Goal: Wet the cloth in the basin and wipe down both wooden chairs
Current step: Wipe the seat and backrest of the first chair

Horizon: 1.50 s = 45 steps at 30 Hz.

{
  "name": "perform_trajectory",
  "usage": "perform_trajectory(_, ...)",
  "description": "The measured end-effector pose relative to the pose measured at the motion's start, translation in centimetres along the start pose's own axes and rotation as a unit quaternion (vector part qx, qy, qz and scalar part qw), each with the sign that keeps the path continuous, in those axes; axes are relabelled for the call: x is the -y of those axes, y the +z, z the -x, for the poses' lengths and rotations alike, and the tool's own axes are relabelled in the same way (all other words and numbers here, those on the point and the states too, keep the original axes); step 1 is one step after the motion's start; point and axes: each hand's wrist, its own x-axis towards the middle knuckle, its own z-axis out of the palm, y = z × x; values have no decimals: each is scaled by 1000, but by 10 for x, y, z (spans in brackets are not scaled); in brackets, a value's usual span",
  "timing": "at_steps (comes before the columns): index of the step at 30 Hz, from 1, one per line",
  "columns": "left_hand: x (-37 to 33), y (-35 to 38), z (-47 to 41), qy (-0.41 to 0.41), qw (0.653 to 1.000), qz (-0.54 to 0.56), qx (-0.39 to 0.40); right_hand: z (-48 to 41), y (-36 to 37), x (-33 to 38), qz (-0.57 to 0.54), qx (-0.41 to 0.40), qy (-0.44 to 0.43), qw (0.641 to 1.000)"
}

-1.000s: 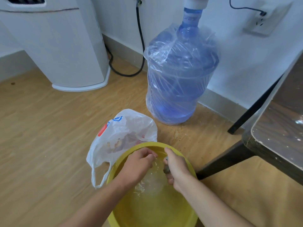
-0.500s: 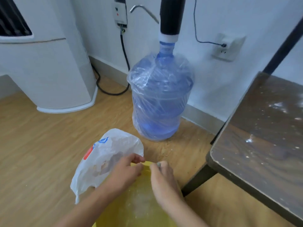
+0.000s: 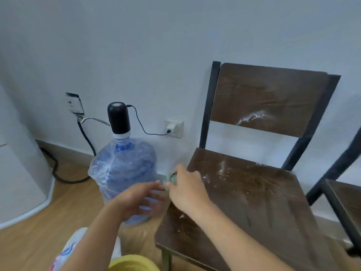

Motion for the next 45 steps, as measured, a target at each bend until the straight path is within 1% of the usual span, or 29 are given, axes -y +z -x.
perform_trajectory(1,-1,11,-1,5,1000,13,-3,-6,-37,-4,13,-5,-3,1000)
perform_trajectory(3,1,27,-4,26,999,17,-16,-29,-78,-39,16,-93,36,995)
perform_trajectory(6,1,41,3,38,999,4,-37,-60,-107,-91,84,-172,99,976)
perform_trajectory(8,4,44,9,32,998,11,-45,-76,-114,-116,86,-175,118,974)
perform_trajectory(10,9,44,13,18,998,19,-58,-81,-112,-125,66,-174,125,975)
perform_trajectory(11,11,44,15,6,998,16,-61,-80,-103,-124,56,-171,118,977)
perform_trajectory(13,11,46,21,-18,998,21,-52,-70,-81,-112,50,-160,79,983)
perform_trajectory(16,4,48,34,-25,999,26,-32,-44,-53,-94,64,-111,-18,992)
perform_trajectory(18,1,47,37,-27,999,20,-28,-19,-47,-81,63,-81,-50,993)
perform_trajectory(21,-3,45,38,-36,999,9,-28,30,-46,-63,77,-38,-122,989)
perform_trajectory(23,-4,46,36,-35,999,-2,-32,56,-50,-57,82,11,-174,981)
perform_trajectory(24,-3,47,34,-29,999,-7,-37,56,-54,-60,93,35,-183,978)
perform_trajectory(25,-2,48,33,-21,999,-12,-41,46,-59,-66,111,43,-166,979)
perform_trajectory(26,-2,50,32,-14,999,-17,-46,27,-67,-75,128,29,-131,983)
perform_trajectory(27,-1,50,31,-10,998,-21,-50,2,-77,-84,130,-8,-74,989)
perform_trajectory(29,3,47,26,-1,998,-29,-51,-46,-94,-101,86,-87,32,992)
perform_trajectory(30,5,45,24,5,998,-34,-45,-63,-94,-102,66,-113,57,990)
perform_trajectory(31,6,43,23,9,999,-37,-38,-74,-89,-97,51,-128,62,988)
perform_trajectory(32,9,41,20,11,999,-35,-32,-78,-79,-86,42,-135,52,989)
perform_trajectory(34,12,36,17,6,1000,-17,-21,-70,-52,-58,22,-109,1,994)
perform_trajectory(37,10,30,23,-11,1000,11,-12,-25,-22,-31,38,-41,-102,993)
perform_trajectory(39,7,28,27,-13,999,24,-18,13,-19,-28,55,-20,-146,987)
perform_trajectory(43,3,28,37,-8,1000,14,-6,90,-29,-38,34,18,-195,980)
perform_trajectory(45,2,31,43,-12,1000,0,1,116,-39,-44,38,75,-199,976)
